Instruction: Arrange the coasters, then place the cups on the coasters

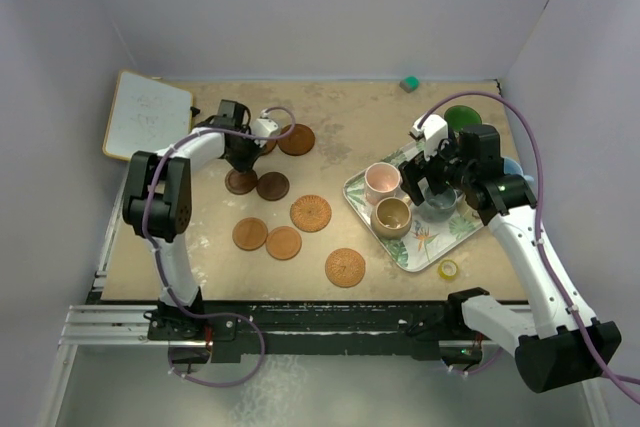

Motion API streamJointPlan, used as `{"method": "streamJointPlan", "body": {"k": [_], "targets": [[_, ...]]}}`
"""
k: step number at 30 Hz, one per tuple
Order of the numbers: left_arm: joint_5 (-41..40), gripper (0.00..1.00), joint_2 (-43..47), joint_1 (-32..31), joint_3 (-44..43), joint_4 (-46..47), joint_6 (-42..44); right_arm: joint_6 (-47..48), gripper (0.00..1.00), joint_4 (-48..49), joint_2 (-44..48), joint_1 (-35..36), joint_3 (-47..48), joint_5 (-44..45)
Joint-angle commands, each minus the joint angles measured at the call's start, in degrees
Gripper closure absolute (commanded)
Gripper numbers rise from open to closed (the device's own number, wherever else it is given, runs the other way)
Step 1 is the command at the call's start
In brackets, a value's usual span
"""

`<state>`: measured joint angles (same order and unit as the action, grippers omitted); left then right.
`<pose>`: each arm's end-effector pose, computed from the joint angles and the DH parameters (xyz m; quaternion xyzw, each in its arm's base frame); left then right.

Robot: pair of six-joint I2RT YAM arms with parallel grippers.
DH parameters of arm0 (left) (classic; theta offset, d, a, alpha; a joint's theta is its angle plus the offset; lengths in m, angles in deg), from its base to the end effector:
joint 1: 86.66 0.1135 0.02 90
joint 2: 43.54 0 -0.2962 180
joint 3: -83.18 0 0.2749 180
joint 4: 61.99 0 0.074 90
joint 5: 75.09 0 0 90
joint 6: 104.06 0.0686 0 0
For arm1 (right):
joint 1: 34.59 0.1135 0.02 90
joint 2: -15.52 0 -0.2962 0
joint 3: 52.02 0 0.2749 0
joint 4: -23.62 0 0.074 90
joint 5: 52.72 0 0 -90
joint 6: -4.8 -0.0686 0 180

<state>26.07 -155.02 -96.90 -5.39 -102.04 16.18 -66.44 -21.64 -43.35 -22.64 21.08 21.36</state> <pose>0.4365 -0.0923 0.1563 0.3561 0.9001 -0.0527 0.2456 0.2439 0.0709 0.3625 -0.2940 0.8133 0.0914 0.4938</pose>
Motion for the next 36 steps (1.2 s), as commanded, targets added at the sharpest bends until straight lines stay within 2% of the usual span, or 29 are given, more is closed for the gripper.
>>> {"method": "streamJointPlan", "body": {"k": [1, 27, 36], "targets": [[1.25, 0.78, -4.59, -2.51, -1.63, -0.19, -2.44, 0.85, 0.0, 1.97, 0.69, -0.25, 0.11, 0.45], [1.72, 0.79, -8.07, -4.72, -7.14, 0.28, -5.72, 0.91, 0.0, 1.88, 0.78, -0.52, 0.07, 0.03], [-1.61, 0.79, -6.72, -4.67, -6.42, 1.02, -4.74, 0.93, 0.0, 1.88, 0.78, -0.52, 0.13, -0.13]]}}
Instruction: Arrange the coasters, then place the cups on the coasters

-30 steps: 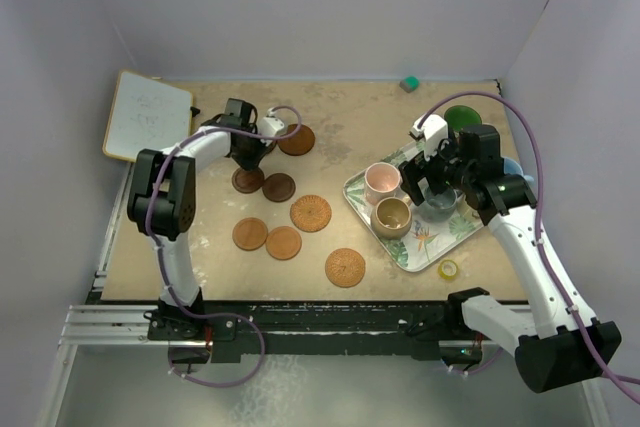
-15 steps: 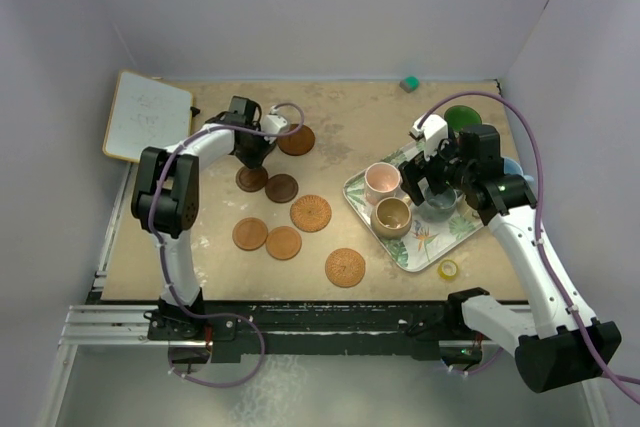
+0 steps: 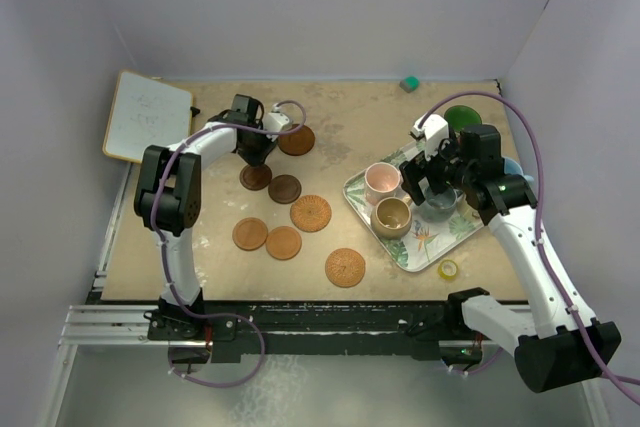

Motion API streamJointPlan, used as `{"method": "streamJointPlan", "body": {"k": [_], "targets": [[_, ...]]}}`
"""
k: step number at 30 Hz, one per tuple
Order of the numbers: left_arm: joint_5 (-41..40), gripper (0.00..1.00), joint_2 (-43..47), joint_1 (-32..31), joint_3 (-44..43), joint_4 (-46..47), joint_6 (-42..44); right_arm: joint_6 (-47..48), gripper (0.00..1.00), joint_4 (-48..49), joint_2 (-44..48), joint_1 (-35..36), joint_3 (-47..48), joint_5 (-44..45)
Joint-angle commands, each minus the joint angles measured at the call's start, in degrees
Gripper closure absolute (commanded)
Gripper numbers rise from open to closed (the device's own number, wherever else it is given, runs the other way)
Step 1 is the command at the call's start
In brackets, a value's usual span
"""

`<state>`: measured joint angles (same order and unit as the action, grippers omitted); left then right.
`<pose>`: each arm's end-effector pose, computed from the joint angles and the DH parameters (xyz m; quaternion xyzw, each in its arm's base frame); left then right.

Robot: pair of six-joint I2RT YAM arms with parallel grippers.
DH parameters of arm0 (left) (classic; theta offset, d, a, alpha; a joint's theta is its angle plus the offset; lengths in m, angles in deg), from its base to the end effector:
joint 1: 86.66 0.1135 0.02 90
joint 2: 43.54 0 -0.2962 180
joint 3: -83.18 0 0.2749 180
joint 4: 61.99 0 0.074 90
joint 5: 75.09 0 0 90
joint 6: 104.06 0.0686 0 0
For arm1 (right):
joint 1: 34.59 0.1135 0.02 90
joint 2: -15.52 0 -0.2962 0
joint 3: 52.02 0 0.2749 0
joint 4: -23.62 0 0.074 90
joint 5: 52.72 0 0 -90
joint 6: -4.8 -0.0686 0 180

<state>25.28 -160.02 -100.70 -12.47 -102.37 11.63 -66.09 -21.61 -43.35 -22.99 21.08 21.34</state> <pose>0.4599 -0.1277 0.1569 0.3489 0.8996 -0.0620 0.2552 0.2443 0.0694 0.3625 -0.2941 0.8131 0.0885 0.4945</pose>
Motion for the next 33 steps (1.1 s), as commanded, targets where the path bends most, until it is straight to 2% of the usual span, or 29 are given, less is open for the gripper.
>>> {"method": "streamJointPlan", "body": {"k": [1, 10, 16, 20, 33], "targets": [[-1.41, 0.79, -1.36, -0.88, 0.99, 1.52, 0.08, 0.67, 0.0, 1.86, 0.71, -0.17, 0.09, -0.14], [-6.41, 0.79, 0.22, -0.64, 1.64, 2.32, 2.29, 0.66, 0.0, 1.86, 0.82, -0.24, 0.16, -0.31], [-7.17, 0.79, 1.57, -0.09, 1.75, 1.89, 3.13, 0.66, 0.0, 1.86, 0.77, -0.26, 0.2, -0.4], [-4.94, 0.78, 2.77, -0.02, 1.91, 0.36, 3.21, 0.66, 0.0, 1.72, 0.73, -0.26, 0.16, -0.44], [-0.54, 0.65, 8.63, 1.23, 7.2, -0.05, 1.29, 0.66, 0.0, 1.64, 0.71, -0.26, 0.29, -0.9]]}}
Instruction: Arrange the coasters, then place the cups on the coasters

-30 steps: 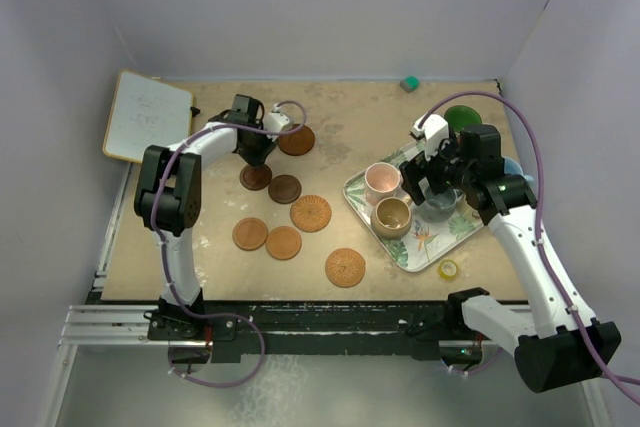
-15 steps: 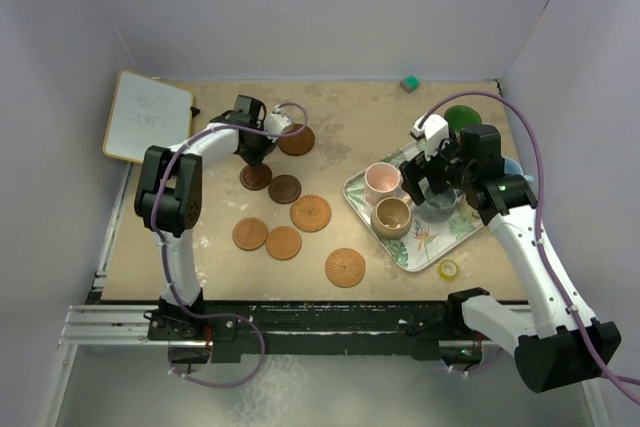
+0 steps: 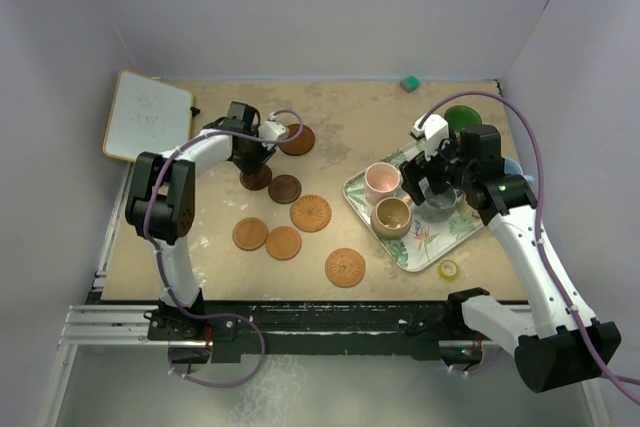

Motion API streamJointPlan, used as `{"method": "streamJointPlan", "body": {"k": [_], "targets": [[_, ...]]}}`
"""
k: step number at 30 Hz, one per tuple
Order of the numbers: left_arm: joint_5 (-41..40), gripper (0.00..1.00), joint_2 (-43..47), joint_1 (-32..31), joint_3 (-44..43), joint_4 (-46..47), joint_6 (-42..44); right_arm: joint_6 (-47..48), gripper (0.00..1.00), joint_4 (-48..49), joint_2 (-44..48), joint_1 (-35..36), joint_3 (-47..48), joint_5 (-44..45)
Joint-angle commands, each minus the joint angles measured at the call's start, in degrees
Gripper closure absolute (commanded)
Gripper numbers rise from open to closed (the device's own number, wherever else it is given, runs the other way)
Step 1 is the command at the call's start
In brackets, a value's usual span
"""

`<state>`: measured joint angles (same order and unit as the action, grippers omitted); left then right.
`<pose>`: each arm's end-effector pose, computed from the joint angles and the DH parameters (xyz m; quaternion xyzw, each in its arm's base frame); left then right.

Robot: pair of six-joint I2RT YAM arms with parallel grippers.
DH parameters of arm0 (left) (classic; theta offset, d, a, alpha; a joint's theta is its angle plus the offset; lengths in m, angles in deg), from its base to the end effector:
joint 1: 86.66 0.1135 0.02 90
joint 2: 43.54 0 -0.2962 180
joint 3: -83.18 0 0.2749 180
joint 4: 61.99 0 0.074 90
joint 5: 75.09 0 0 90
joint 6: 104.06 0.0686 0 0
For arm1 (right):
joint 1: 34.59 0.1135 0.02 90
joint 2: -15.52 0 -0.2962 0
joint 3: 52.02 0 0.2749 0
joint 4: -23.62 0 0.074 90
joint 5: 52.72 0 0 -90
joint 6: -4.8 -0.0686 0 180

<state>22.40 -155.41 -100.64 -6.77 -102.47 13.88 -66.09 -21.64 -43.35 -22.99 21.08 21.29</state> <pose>0.4356 -0.1177 0.1599 0.3612 0.8994 -0.0340 0.2440 0.2443 0.0694 0.3625 -0.2943 0.8131 0.0889 0.4943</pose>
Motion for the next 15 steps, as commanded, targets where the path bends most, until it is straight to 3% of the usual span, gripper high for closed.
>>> {"method": "streamJointPlan", "body": {"k": [1, 15], "targets": [[2.21, 0.64, 4.18, 1.43, 1.82, 0.25, -0.97, 0.66, 0.0, 1.58, 0.69, -0.26, 0.29, -0.88], [2.06, 0.63, 0.02, 4.04, -1.09, 1.77, -1.48, 0.69, 0.0, 1.49, 0.68, -0.26, 0.33, -1.03]]}}
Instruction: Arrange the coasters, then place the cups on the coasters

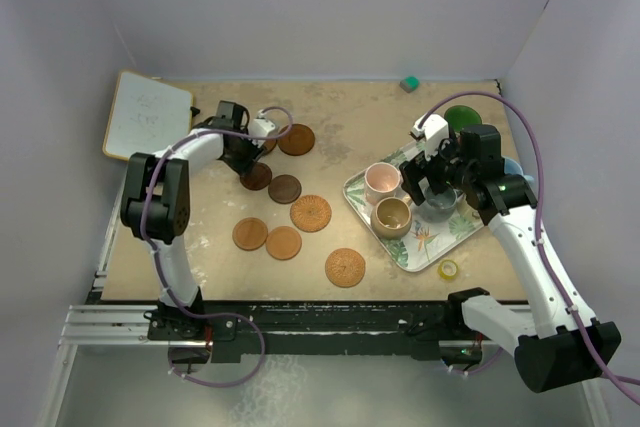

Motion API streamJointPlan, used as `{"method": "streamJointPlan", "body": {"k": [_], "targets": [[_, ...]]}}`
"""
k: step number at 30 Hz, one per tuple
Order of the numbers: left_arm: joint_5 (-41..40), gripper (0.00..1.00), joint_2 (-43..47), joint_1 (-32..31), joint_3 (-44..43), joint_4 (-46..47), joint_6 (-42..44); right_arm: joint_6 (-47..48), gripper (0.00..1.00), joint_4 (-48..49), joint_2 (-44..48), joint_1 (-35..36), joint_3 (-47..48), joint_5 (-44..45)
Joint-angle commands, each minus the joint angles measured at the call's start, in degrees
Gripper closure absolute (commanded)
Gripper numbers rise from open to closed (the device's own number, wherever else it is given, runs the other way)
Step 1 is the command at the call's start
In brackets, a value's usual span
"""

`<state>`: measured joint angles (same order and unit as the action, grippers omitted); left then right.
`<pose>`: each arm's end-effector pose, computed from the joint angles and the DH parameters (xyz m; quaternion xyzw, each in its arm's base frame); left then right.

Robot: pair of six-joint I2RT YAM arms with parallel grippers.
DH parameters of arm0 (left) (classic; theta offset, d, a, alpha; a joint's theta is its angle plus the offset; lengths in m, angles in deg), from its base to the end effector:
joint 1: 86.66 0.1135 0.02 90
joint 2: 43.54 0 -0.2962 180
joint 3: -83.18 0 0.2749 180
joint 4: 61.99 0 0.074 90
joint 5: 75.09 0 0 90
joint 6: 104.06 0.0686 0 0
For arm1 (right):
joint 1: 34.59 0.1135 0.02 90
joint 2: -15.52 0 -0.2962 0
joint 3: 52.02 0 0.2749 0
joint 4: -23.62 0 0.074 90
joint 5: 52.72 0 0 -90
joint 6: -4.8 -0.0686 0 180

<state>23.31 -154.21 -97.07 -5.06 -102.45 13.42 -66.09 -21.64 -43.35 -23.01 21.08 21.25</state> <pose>0.4342 -0.0900 0.1595 0.3310 0.9114 -0.0357 0.2417 0.2443 0.0694 0.3625 -0.2943 0.8131 0.0891 0.4943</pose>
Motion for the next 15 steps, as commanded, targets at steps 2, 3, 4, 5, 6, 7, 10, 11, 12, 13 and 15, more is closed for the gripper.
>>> {"method": "streamJointPlan", "body": {"k": [2, 3, 4, 5, 6, 7, 10, 11, 12, 13, 15], "targets": [[0.91, 0.63, -1.78, 0.57, -3.44, 2.06, -1.27, 0.72, 0.0, 1.53, 0.73, -0.24, 0.34, -0.92], [0.72, 0.63, -2.15, 0.61, -3.73, 2.18, -1.41, 0.7, 0.0, 1.53, 0.67, -0.24, 0.33, -0.89], [0.53, 0.64, -2.44, 0.62, -4.17, 2.24, -1.57, 0.72, 0.0, 1.53, 0.69, -0.24, 0.33, -0.8], [0.28, 0.64, -2.82, 0.65, -4.5, 2.34, -1.84, 0.68, 0.0, 1.53, 0.69, -0.24, 0.33, -0.89], [0.16, 0.65, -3.06, 0.74, -4.72, 2.42, -1.96, 0.74, 0.0, 1.53, 0.73, -0.24, 0.33, -0.92], [-0.11, 0.65, -3.26, 0.75, -5.04, 2.59, -2.19, 0.67, 0.0, 1.53, 0.77, -0.24, 0.33, -0.91], [-0.82, 0.67, -3.54, 0.98, -5.58, 2.83, -2.62, 0.75, 0.0, 1.51, 0.81, -0.24, 0.25, -0.93], [-0.79, 0.67, -3.59, 1.13, -5.69, 2.95, -2.73, 0.75, 0.0, 1.53, 0.78, -0.24, 0.35, -0.93], [-0.75, 0.67, -3.56, 1.24, -5.75, 2.99, -2.85, 0.75, 0.0, 1.46, 0.86, -0.24, 0.33, -0.93], [-0.76, 0.67, -3.54, 1.34, -5.76, 3.06, -2.95, 0.71, 0.0, 1.52, 0.93, -0.28, 0.29, -0.93], [-0.67, 0.68, -3.46, 1.36, -5.89, 3.07, -3.09, 0.75, 0.0, 1.53, 1.05, -0.33, 0.29, -0.93]]}}
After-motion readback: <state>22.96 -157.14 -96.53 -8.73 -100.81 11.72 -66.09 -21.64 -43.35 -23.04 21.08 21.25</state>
